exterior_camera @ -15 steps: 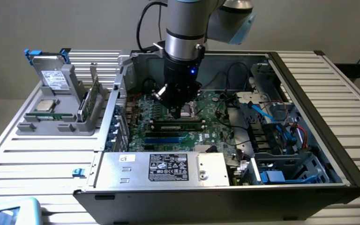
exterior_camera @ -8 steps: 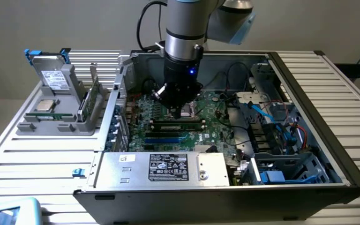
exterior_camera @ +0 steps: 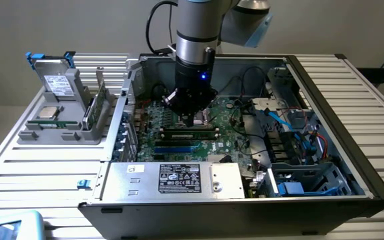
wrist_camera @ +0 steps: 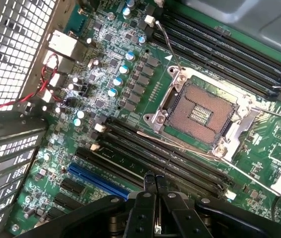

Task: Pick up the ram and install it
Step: 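Press down the ram until it locks into place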

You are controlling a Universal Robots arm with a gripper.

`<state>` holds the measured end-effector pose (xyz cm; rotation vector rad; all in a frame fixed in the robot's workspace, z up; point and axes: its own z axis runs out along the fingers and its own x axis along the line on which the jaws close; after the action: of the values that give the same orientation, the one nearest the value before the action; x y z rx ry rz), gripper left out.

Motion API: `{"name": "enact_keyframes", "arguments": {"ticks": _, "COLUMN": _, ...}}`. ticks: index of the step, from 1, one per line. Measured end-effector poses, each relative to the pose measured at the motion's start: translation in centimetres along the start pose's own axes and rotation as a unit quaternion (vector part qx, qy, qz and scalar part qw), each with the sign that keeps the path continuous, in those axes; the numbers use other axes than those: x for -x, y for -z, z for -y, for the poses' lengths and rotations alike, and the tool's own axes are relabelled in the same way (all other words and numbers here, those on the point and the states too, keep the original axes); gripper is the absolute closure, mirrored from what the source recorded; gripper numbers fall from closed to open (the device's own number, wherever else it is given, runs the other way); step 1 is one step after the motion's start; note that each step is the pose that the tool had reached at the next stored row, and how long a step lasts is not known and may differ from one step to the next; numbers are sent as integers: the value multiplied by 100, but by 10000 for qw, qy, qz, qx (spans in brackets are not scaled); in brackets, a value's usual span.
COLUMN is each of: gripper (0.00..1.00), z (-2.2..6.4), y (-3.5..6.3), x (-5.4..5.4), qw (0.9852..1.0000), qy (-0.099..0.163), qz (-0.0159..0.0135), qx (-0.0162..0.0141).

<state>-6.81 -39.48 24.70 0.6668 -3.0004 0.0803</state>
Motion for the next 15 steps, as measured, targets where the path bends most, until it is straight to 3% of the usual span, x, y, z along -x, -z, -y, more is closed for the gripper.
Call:
{"name": "enact_keyframes", "arguments": {"ticks": 5, "gripper": 89, "z": 1, "y": 0, "x": 0, "qw": 10000, "qy": -42, "qz": 10, "qx": -5}}
{"name": "enact_keyframes", "arguments": {"ticks": 8, "gripper": 89, "z": 1, "y": 0, "x": 0, "qw": 9997, "qy": -230, "qz": 3, "qx": 6}}
{"name": "enact_keyframes", "arguments": {"ticks": 10, "gripper": 89, "z": 2, "y": 0, "x": 0, "qw": 9995, "qy": -325, "qz": 11, "qx": -13}}
{"name": "enact_keyframes", "arguments": {"ticks": 11, "gripper": 89, "z": 2, "y": 0, "x": -1, "qw": 9993, "qy": -356, "qz": 28, "qx": -61}}
{"name": "enact_keyframes", "arguments": {"ticks": 13, "gripper": 89, "z": 2, "y": 0, "x": -1, "qw": 9989, "qy": -404, "qz": 79, "qx": -229}}
{"name": "enact_keyframes", "arguments": {"ticks": 15, "gripper": 89, "z": 1, "y": 0, "x": 0, "qw": 9982, "qy": -461, "qz": 113, "qx": -356}}
